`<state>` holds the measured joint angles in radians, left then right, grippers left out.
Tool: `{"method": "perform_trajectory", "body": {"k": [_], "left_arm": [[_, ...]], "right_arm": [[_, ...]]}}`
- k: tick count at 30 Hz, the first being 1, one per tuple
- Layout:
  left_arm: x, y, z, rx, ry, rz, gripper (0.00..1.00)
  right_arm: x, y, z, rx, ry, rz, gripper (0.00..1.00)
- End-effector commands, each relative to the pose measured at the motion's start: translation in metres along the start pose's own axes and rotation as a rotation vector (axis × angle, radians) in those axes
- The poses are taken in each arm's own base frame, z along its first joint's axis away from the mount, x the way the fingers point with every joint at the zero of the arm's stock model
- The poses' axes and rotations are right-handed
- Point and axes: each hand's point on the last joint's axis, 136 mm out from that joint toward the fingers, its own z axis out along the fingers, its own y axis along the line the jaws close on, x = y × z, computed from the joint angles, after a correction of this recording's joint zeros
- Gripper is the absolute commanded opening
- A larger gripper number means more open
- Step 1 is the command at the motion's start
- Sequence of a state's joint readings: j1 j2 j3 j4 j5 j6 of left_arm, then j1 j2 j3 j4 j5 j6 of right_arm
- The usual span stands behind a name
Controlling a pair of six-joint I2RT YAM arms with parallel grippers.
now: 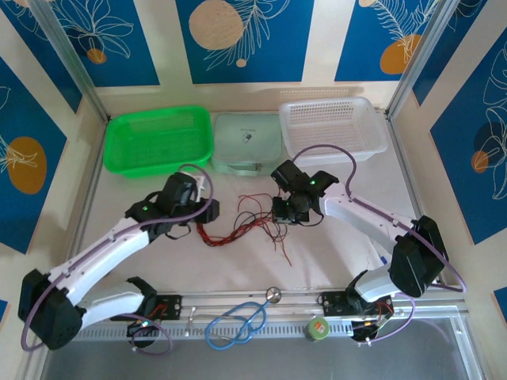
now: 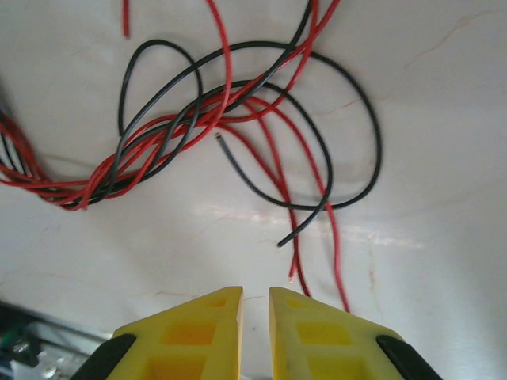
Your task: Untangle the cables
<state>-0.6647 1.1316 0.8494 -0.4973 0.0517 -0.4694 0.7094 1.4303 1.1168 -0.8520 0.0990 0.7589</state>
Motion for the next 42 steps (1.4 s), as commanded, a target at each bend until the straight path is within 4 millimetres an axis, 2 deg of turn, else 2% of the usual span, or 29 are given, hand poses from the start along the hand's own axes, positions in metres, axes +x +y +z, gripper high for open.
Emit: {"method": "perform_trajectory", "body": {"k": [1, 3, 5, 10, 16, 26, 28, 31, 38, 42], "left_arm": [[0.034, -0.038, 0.025, 0.088, 0.222, 0.200, 0.44], [0.044, -0.048, 0.046, 0.063, 0.305, 0.305, 0.40], [0.046, -0.050, 0.066, 0.030, 0.360, 0.329, 0.37], [0.041, -0.038, 0.099, -0.073, 0.416, 0.341, 0.33], [0.037, -0.034, 0.124, -0.120, 0.422, 0.349, 0.32], [0.038, -0.019, 0.142, -0.194, 0.424, 0.372, 0.30], [0.037, -0.020, 0.142, -0.192, 0.416, 0.370, 0.27], [0.029, -0.027, 0.135, -0.167, 0.384, 0.362, 0.27], [-0.001, -0.047, 0.100, -0.118, 0.271, 0.353, 0.35], [-0.011, -0.052, 0.085, -0.104, 0.224, 0.344, 0.37]], "right_arm": [[0.007, 0.013, -0.011, -0.112, 0.018, 0.043, 0.16], [0.006, 0.009, -0.014, -0.122, 0.001, 0.057, 0.16], [0.006, 0.003, -0.018, -0.126, -0.012, 0.070, 0.16], [0.012, -0.011, -0.027, -0.146, -0.047, 0.095, 0.17], [0.016, -0.022, -0.025, -0.168, -0.046, 0.124, 0.17], [0.015, -0.021, -0.020, -0.177, -0.027, 0.124, 0.17], [0.015, -0.021, -0.019, -0.179, -0.023, 0.125, 0.17], [0.016, -0.018, -0.017, -0.183, -0.013, 0.119, 0.19], [0.035, -0.008, -0.003, -0.157, 0.054, 0.084, 0.49], [0.047, -0.007, 0.008, -0.113, 0.081, 0.083, 0.52]]}}
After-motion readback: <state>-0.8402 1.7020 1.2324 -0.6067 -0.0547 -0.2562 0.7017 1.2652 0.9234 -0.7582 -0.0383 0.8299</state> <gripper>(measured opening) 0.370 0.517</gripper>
